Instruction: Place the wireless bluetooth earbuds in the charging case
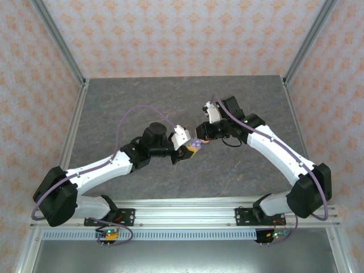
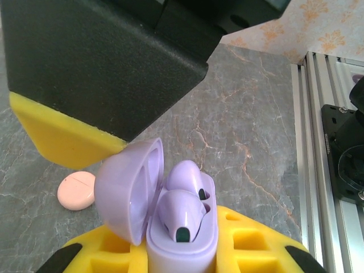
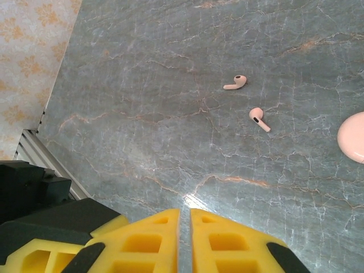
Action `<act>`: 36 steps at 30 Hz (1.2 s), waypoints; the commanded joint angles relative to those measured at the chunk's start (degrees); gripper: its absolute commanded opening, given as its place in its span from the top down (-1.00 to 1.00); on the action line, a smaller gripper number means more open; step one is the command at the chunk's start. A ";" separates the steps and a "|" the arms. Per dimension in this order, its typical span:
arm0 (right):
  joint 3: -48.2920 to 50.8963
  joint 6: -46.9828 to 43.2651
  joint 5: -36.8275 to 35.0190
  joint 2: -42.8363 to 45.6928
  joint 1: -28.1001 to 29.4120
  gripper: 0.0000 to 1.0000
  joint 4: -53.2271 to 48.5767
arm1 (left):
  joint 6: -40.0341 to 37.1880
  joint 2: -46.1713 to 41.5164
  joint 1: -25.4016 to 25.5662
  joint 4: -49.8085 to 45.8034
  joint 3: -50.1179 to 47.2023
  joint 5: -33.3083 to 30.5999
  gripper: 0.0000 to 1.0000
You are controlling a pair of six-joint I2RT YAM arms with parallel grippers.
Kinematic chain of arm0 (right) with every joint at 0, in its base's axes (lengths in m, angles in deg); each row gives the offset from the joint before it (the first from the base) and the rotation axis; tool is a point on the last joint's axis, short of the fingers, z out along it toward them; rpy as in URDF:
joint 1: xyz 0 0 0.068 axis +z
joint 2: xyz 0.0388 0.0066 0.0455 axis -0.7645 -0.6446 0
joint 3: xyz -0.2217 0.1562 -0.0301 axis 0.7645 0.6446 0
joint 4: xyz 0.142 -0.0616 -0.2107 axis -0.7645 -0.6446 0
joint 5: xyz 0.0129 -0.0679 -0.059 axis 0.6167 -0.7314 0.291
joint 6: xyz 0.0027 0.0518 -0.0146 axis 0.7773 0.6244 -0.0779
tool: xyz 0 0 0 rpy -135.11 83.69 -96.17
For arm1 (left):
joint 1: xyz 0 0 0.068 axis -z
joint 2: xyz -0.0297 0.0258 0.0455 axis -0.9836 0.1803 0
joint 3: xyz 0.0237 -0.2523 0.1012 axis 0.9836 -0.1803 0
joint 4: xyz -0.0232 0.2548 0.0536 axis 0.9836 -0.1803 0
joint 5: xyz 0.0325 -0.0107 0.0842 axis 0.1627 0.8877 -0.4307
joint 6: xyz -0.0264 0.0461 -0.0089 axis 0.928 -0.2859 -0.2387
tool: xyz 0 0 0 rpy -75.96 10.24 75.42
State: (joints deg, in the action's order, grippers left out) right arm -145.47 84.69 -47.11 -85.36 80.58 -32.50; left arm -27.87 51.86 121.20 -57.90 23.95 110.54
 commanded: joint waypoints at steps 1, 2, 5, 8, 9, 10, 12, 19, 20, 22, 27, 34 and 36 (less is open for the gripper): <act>-1.98 -1.55 2.55 -0.44 0.56 0.72 -2.16 | 0.00 0.67 0.25 -0.43 2.79 -2.16 1.00; -2.00 -1.83 2.56 -0.56 0.76 0.72 -2.39 | 0.58 0.78 0.31 -0.35 2.97 -2.61 1.00; -2.18 -2.67 2.15 -0.57 1.32 0.71 -3.36 | 1.96 1.20 0.26 -0.34 3.67 -3.78 1.00; -2.17 -2.99 1.35 -0.65 1.41 0.71 -4.16 | 3.42 1.83 -0.01 -0.74 4.65 -4.50 1.00; -2.13 -3.08 0.97 -0.65 1.36 0.71 -4.41 | 3.85 2.03 -0.16 -0.72 4.79 -4.50 1.00; -2.09 -3.16 0.40 -0.56 1.38 0.70 -4.58 | 4.29 2.20 -0.33 -0.69 4.98 -4.51 1.00; -1.91 -3.16 -0.55 -0.23 1.37 0.70 -4.76 | 5.16 2.48 -0.66 -0.57 5.12 -4.74 1.00; -1.62 -3.42 -2.39 -0.05 1.39 0.69 -5.43 | 7.69 3.05 -1.70 1.02 5.06 -5.14 1.00; -1.60 -3.36 -2.47 -0.03 1.44 0.69 -5.43 | 8.04 3.31 -1.81 1.04 5.02 -5.27 1.00; -1.63 -3.45 -2.98 0.06 1.41 0.63 -5.37 | 8.94 3.56 -2.03 1.36 5.04 -5.48 1.00; -1.56 -0.46 -12.79 0.74 1.36 0.33 -4.66 | 11.28 4.52 -2.49 1.16 5.55 -7.20 1.00; -1.24 5.52 -27.27 0.73 -0.85 0.17 -4.96 | 25.18 9.21 -8.07 1.48 7.67 -8.78 1.00; -0.49 6.79 -28.71 1.00 -2.18 0.17 -4.91 | 27.83 10.67 -8.93 0.68 8.51 -10.83 1.00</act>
State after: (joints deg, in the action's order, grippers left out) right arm -146.32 88.02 -68.69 -85.78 80.08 -36.02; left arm -6.96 60.93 113.41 -58.71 30.37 102.80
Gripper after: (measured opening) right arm 0.413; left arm 0.218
